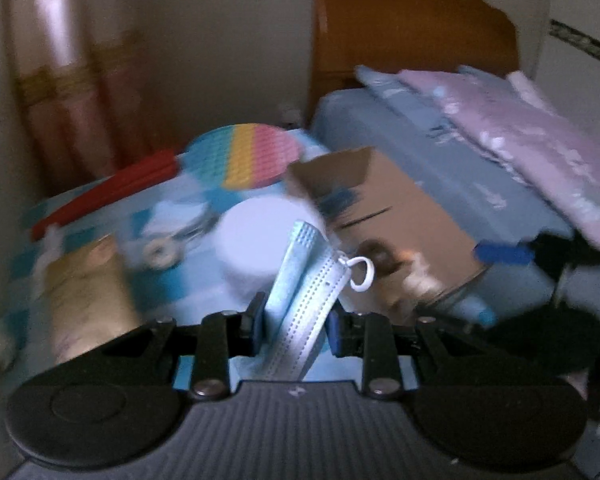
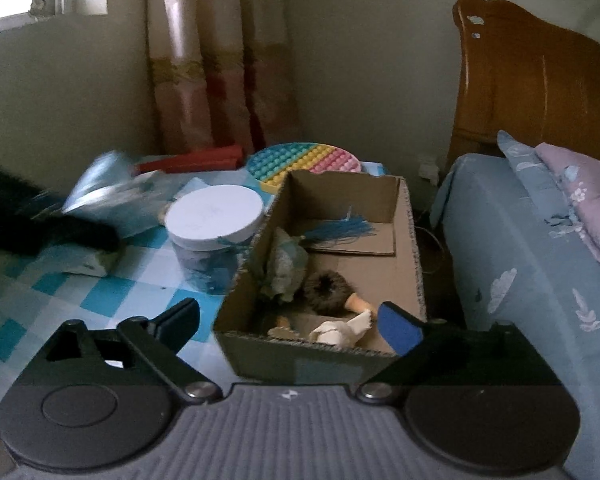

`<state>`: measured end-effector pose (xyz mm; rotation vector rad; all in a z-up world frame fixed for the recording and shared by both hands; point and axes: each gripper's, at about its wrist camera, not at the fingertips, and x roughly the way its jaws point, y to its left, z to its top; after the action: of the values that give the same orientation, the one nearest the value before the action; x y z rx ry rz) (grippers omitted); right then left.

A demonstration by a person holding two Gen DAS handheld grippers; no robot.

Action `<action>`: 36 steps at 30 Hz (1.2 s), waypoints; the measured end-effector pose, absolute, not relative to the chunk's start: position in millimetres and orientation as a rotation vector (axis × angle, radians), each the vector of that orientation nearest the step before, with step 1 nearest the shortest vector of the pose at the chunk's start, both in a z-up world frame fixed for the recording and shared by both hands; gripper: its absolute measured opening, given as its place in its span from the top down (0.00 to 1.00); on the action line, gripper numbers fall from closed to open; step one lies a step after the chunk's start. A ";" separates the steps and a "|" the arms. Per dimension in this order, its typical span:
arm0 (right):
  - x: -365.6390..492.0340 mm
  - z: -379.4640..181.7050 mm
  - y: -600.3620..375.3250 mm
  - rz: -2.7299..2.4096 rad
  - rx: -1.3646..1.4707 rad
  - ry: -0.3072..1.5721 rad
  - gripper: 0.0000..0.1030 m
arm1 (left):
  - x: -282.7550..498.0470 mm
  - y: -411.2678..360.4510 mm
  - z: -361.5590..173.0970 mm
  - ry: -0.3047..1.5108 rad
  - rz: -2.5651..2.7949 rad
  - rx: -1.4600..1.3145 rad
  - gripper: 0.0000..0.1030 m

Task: Organize soft objects
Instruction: 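Carry both items over the cardboard box and open both tools to drop them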

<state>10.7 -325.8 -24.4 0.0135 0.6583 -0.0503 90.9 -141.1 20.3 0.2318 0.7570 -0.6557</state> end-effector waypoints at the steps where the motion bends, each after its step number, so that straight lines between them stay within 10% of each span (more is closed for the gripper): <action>1: 9.4 -24.3 -324.9 -0.040 0.014 0.656 0.05 | 93.4 -149.2 22.9 0.759 -0.680 0.231 0.72; 15: -0.5 -27.1 -321.9 0.002 0.016 0.640 0.04 | 156.1 -282.2 19.3 0.868 -0.860 0.247 0.70; 20: -1.4 -25.2 -323.1 -0.004 0.015 0.639 0.04 | 178.4 -303.9 9.5 0.886 -0.836 0.192 0.10; 36: -11.0 -12.6 -295.5 0.012 -0.012 0.629 0.00 | 150.8 -236.7 34.1 0.808 -0.748 0.164 0.08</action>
<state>-11.0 -295.5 -12.6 -0.0118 0.6291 0.0116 150.8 -236.7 34.1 0.1643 0.8083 -0.7480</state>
